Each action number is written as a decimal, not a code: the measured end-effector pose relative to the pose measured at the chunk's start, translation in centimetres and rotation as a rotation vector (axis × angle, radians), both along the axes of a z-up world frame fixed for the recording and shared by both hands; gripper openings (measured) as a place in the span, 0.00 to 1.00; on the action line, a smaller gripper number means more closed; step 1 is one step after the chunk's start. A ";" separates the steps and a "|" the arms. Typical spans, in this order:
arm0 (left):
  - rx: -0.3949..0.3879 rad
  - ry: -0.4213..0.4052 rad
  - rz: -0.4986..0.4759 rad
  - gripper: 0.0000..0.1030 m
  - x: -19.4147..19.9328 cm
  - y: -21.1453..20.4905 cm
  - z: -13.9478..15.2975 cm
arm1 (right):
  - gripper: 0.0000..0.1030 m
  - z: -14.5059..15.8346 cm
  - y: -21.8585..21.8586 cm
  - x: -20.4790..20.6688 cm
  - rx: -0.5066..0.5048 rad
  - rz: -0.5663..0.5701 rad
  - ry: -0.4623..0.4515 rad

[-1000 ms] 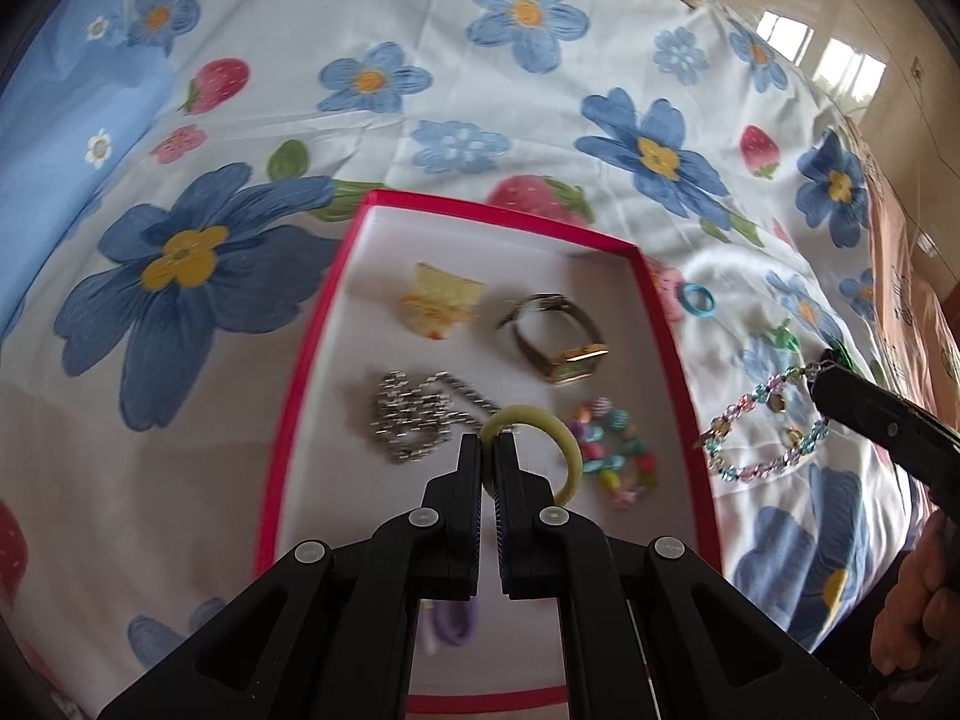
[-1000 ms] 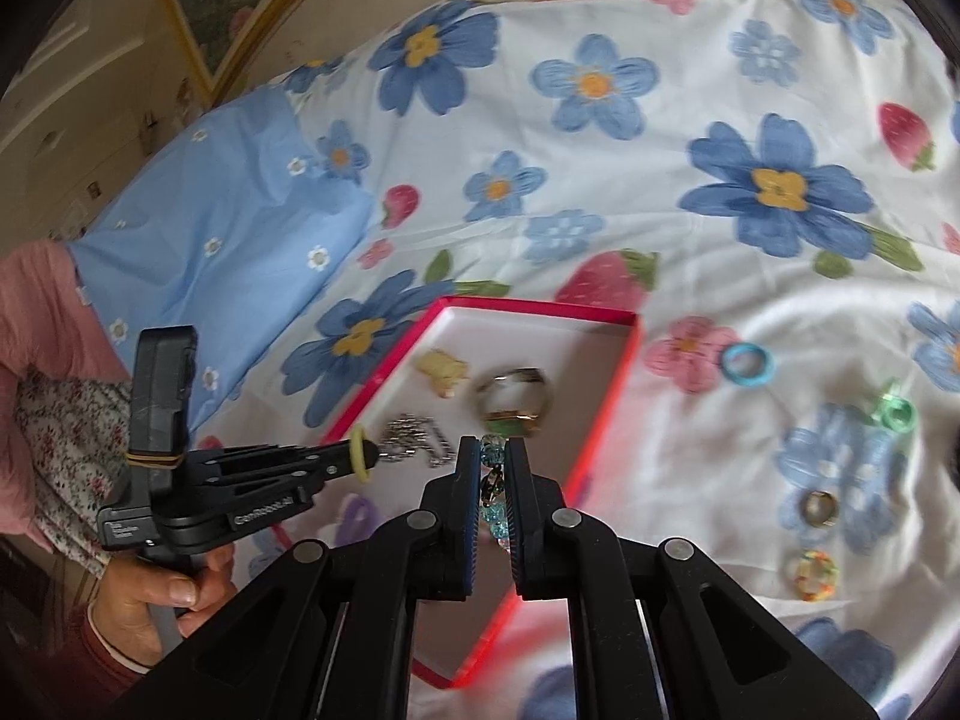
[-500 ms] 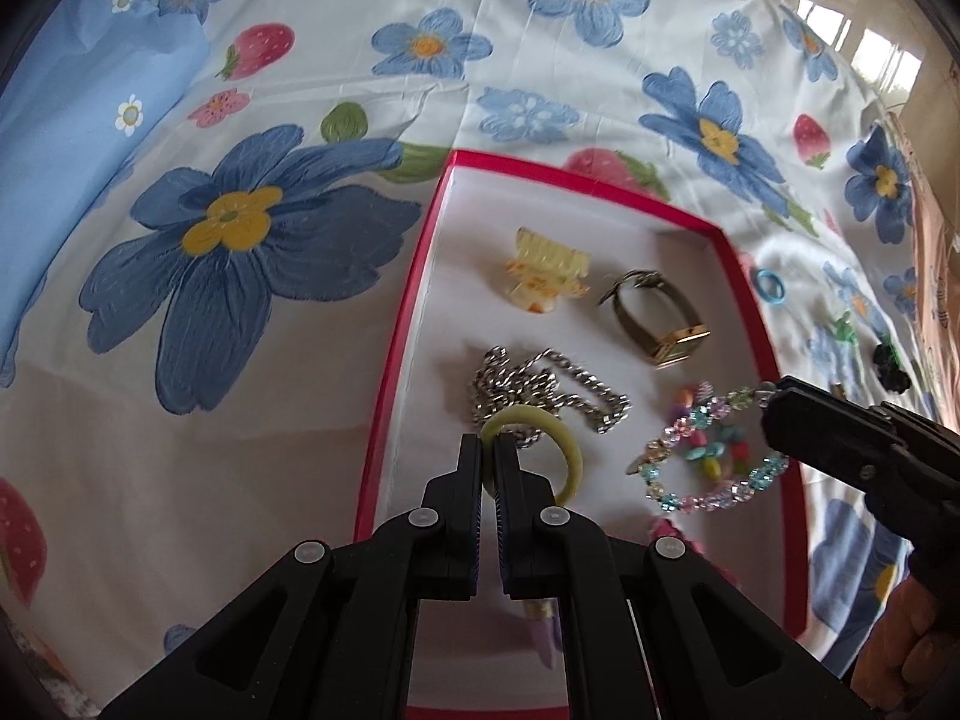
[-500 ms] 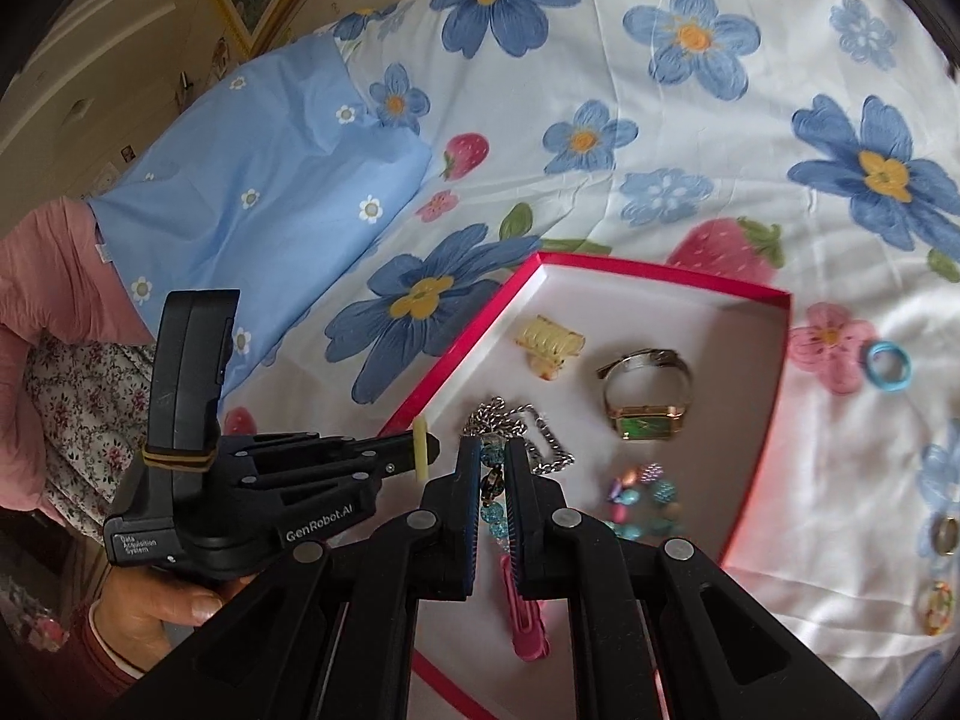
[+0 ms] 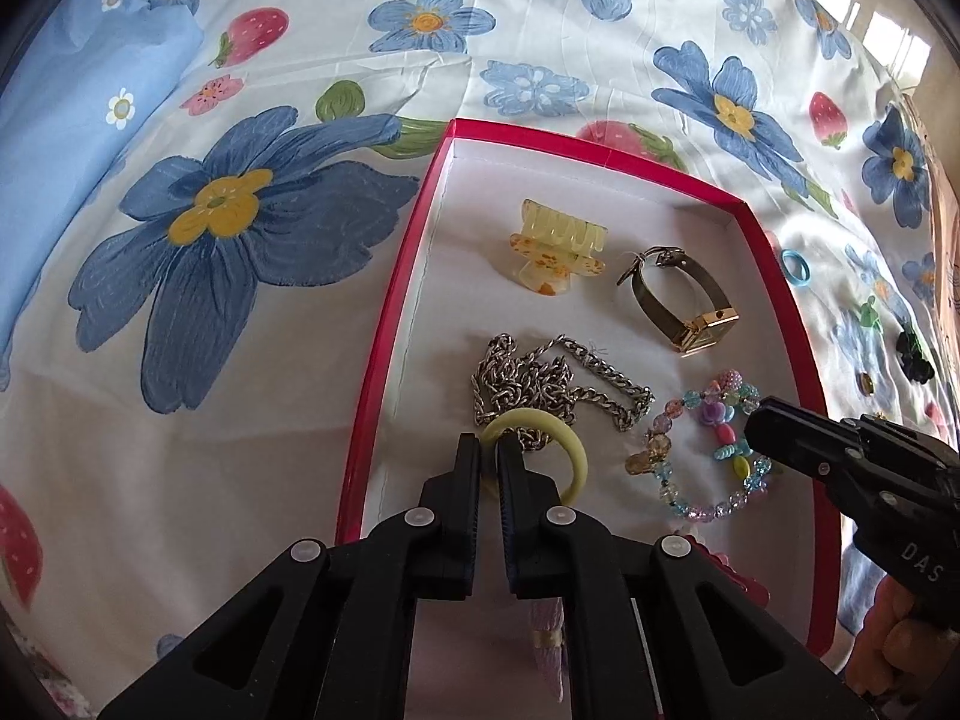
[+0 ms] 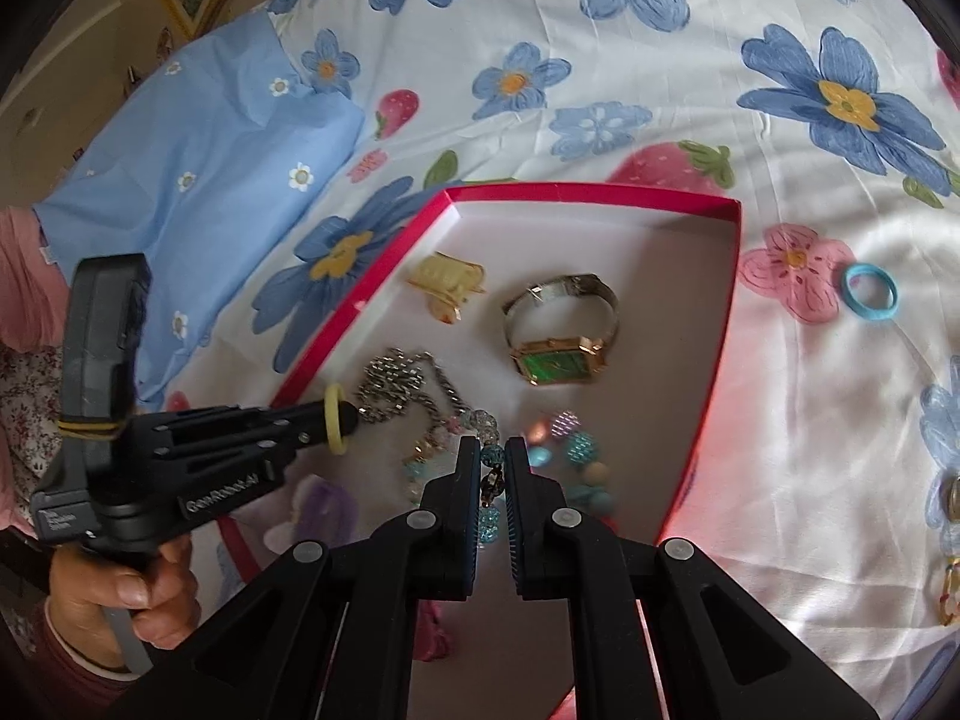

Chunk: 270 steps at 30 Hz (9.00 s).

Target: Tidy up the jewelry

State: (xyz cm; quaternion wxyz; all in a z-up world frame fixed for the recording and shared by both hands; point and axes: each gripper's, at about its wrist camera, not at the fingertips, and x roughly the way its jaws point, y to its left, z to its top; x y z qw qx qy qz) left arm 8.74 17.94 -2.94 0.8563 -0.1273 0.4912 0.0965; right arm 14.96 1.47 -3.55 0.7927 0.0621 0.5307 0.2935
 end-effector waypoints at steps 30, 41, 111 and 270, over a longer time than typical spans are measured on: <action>-0.032 -0.098 0.071 0.67 -4.0 -0.5 3.0 | 0.47 2.7 -3.1 -1.7 0.052 -0.041 -0.024; -0.064 -0.133 0.015 0.74 -5.1 -3.6 4.5 | 0.53 5.4 -10.4 -4.0 0.050 -0.176 -0.072; -0.061 -0.072 -0.488 0.22 14.5 -24.2 -2.7 | 0.01 -0.6 -27.6 7.1 -0.118 -0.409 -0.003; -0.017 -0.214 0.116 0.88 -16.4 -1.3 4.6 | 0.78 5.6 -3.6 -9.7 0.057 -0.040 -0.262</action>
